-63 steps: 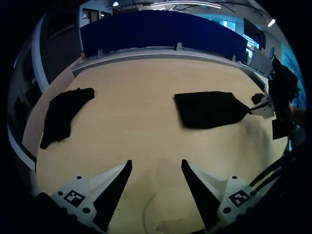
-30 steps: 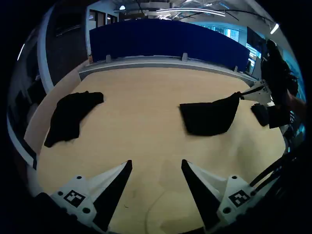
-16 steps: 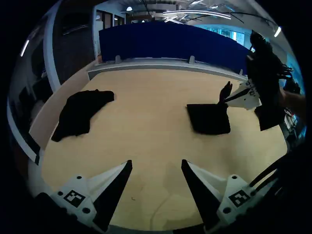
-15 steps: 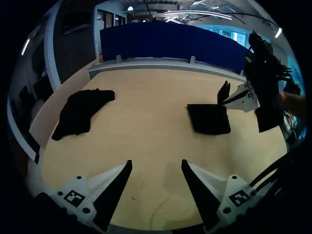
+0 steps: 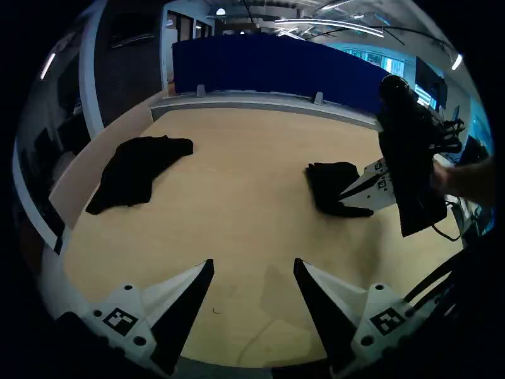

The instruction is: Fold towel

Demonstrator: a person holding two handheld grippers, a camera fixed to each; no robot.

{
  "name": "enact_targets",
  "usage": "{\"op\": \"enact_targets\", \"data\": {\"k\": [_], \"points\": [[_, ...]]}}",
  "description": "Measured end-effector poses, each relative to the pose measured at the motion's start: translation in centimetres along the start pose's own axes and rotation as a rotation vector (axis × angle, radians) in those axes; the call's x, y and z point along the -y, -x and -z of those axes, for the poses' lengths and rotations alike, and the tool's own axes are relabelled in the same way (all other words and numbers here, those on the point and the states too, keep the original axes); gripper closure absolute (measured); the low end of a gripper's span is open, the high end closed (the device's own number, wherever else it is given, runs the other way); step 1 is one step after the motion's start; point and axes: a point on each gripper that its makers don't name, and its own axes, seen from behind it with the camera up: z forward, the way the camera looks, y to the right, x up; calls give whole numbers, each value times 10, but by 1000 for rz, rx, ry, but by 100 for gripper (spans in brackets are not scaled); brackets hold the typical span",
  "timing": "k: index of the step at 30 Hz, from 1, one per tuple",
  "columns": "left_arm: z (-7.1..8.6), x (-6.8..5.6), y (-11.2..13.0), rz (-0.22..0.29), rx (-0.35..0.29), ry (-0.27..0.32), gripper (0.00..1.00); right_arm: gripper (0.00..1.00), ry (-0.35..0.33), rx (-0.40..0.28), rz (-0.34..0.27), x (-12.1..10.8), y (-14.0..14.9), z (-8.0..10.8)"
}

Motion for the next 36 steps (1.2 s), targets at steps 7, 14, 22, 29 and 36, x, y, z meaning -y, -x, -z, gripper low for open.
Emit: {"op": "enact_targets", "data": {"k": [7,14,22,29,36], "points": [[1,0,-3,-2,-1,4,7,53,33,-12,-31,-9,1,9],[3,-4,-6,-2,-5,14,6,23,54,-29,-80,-14,6,22],[-1,-11,-9,-13,-10,26,6,22,72,-20,-103,-16,23,32],[-4,-16,-11,-22,-9,34,6,22,99,-6,-142,-18,47,42],[-4,-20,-15,-25,-11,43,6,22,123,16,-179,-21,72,52]]}}
